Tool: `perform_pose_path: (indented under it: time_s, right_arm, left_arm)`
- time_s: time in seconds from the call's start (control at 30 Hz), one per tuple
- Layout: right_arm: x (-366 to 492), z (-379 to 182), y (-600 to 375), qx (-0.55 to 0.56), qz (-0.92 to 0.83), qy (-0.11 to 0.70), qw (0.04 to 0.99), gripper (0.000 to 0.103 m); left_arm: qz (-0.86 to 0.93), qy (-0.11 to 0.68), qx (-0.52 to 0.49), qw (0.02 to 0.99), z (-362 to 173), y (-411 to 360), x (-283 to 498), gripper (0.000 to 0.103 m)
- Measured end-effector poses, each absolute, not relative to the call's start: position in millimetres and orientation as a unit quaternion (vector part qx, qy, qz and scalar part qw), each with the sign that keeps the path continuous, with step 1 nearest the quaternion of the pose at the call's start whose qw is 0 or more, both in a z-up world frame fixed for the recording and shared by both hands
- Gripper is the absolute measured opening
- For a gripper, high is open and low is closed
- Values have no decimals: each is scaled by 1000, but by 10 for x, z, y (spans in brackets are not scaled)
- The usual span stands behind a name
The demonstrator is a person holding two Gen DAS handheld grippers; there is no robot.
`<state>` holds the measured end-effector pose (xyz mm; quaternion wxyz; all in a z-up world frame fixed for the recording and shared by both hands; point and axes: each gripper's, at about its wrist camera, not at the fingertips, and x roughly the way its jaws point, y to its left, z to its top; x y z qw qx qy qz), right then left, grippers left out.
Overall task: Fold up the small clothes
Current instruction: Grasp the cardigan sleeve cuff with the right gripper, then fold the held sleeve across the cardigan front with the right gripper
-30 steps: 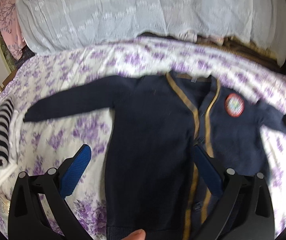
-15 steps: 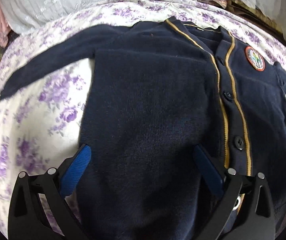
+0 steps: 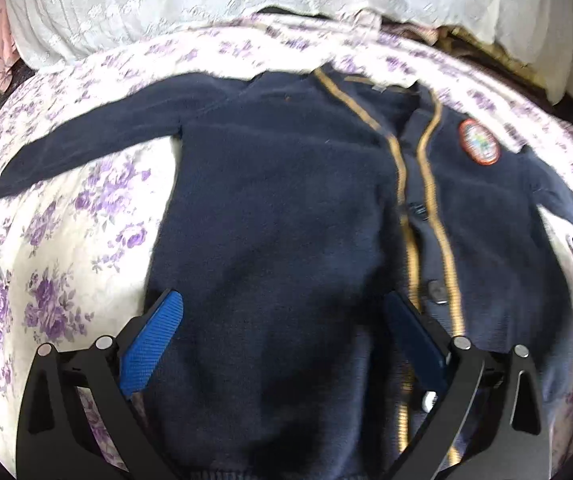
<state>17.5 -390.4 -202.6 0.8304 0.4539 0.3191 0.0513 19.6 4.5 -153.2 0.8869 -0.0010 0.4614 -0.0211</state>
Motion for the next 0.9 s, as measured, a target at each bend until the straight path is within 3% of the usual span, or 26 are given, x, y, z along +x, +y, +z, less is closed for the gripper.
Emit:
perform_pose_path:
  time_s: [0.1, 0.23, 0.4, 0.57, 0.6, 0.67, 0.73, 0.8, 0.9]
  right_arm:
    - [116, -2192, -4426, 548, 29, 265, 793, 99]
    - [410, -2195, -4606, 540, 15, 290, 790, 99]
    - [681, -2215, -5017, 569, -37, 226, 790, 99]
    - [811, -2177, -4893, 480, -91, 209, 847, 93]
    - [878, -2174, -4833, 448, -104, 223, 860, 86]
    - [927, -2210, -4843, 443, -112, 238, 857, 58]
    - [857, -2368, -5032, 510, -82, 219, 828, 24]
    - [832, -2510, -5169, 557, -67, 211, 801, 8]
    - [735, -2505, -5222, 582, -39, 181, 792, 7]
  left_arm:
    - [-19, 457, 20, 889, -1543, -50, 195, 99]
    - [-16, 465, 33, 885, -1621, -111, 229, 99]
    - [-15, 466, 23, 884, -1672, -75, 244, 99]
    - [-14, 462, 26, 886, -1712, -97, 226, 99]
    - [-13, 461, 28, 887, -1719, -104, 227, 99]
    - [-10, 458, 31, 888, -1729, -120, 225, 99]
    - [-9, 457, 32, 889, -1731, -124, 223, 99]
    - [-8, 457, 32, 889, -1731, -127, 230, 99]
    - [-7, 455, 33, 890, -1722, -126, 211, 99]
